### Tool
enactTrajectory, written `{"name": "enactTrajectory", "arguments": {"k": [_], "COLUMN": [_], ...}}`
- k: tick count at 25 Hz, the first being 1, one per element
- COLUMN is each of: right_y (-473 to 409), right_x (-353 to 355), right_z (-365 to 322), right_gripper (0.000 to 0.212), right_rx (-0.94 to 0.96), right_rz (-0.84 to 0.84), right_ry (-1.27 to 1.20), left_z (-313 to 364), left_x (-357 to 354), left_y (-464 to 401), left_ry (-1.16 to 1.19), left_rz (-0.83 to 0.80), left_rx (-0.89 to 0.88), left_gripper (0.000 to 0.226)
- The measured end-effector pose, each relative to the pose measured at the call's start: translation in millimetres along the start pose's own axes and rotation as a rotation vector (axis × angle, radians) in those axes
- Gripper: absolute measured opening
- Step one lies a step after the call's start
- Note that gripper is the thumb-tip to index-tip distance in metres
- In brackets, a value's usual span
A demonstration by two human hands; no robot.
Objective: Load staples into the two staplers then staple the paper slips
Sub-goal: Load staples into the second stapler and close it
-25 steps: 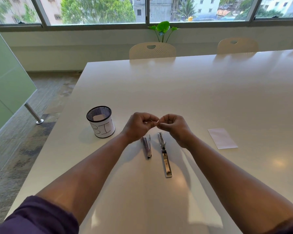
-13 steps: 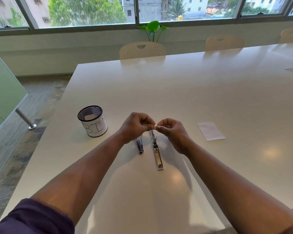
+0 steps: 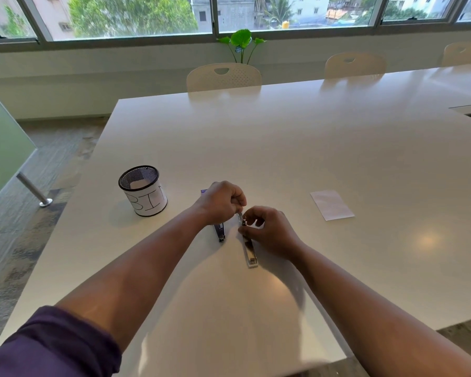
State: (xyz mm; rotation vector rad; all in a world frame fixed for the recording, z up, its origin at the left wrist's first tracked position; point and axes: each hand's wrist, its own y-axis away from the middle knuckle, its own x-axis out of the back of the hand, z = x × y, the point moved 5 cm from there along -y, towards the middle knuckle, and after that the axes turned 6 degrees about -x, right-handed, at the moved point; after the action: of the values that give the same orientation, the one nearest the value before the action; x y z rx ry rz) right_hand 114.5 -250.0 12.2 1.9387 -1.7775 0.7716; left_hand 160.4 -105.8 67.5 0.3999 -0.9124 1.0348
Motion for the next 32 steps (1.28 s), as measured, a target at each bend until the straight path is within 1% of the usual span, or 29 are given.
{"name": "enactTrajectory", "arguments": {"k": [3,8,14,17,19,23,28,30,32], "right_y": [-0.1,-0.9,-2.5,-3.8,-4.2,-3.1,-2.4,-2.5,-2.2], "right_x": [1.2,0.4,-0.5,-0.9,-1.1,-0.6,-0.1,0.3,0.8], "right_z": [2.8,3.2,4.0,3.7,3.8,3.4,3.7,3.1,2.7], "right_gripper": [0.015,0.018,0.016,0.016,0.015,0.014,0.014,0.015,0.019], "right_rx": [-0.003,-0.008,-0.035,-0.055,-0.067,-0.079,-0.084,-0.082,-0.086], "right_rz": [0.013,0.000,-0.031,-0.040,-0.036,-0.041,-0.044,-0.047,-0.049], "right_ry": [0.010,0.016,0.001,0.000,-0.009,-0.025,-0.043,-0.042,-0.037], "left_z": [3.2,2.5,-4.6,-4.6,-5.2,-6.9,-2.9,-2.3,-3.0], "left_x": [-1.1,-5.0,-7.7,-5.5,-4.8,-4.3,-6.1,-5.9,-6.0], "left_y": [-2.1,-7.7,-7.0,-7.5,-7.2,-6.4,-6.5,-6.1,-6.3], "left_ry": [-0.033,-0.068,-0.059,-0.052,-0.071,-0.149,-0.146,-0.154,-0.159], "left_rz": [-0.028,-0.080,-0.009,-0.001,-0.011,-0.071,-0.104,-0.120,-0.125], "left_rx": [0.007,0.054,0.141,0.146,0.185,0.316,0.372,0.383,0.392], "left_gripper": [0.025,0.018,0.024,0.025,0.026,0.014,0.008,0.009,0.019]}}
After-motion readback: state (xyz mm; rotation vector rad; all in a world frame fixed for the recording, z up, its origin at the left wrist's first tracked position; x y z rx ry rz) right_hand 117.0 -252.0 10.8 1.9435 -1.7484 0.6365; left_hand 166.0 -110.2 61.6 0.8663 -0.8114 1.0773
